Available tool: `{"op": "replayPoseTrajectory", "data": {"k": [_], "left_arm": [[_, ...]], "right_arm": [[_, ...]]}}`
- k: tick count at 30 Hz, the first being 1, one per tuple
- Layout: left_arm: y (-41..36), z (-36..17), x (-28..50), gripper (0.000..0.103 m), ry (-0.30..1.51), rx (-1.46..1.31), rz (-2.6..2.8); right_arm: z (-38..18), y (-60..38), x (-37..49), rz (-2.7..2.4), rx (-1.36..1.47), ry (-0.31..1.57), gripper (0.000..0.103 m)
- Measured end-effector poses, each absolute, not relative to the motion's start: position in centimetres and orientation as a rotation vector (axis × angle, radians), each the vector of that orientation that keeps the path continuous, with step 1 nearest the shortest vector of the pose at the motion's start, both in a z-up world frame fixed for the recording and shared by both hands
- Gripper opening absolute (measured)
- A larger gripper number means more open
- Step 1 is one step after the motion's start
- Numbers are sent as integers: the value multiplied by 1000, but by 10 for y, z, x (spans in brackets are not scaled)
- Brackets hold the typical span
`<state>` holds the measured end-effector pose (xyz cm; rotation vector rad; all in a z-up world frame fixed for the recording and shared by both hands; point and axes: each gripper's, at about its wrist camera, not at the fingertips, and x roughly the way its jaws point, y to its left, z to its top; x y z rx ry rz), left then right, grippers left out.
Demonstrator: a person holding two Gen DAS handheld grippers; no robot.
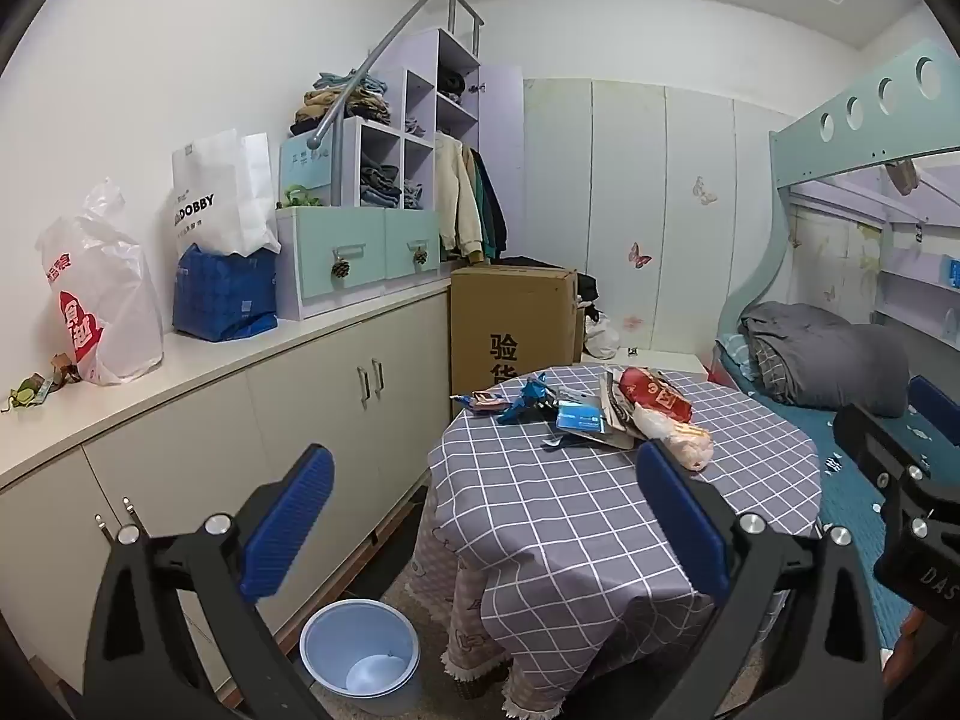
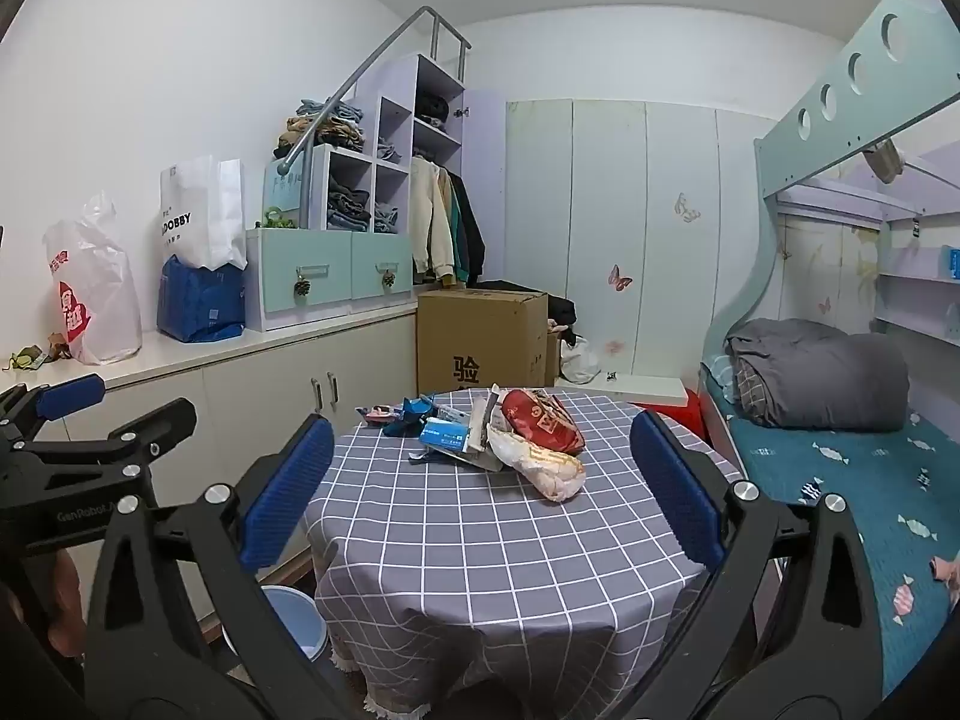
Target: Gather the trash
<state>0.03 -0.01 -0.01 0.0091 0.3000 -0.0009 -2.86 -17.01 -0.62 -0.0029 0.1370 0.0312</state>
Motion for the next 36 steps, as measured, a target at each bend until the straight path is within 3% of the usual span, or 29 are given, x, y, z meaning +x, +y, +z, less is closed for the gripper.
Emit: {"op": "replayPoseTrajectory", "data": {"k": [36], "left_arm": [[2, 2, 1, 99, 299, 6, -2]], "right_arm": [[-19, -168, -22, 37, -5, 164, 97]]}}
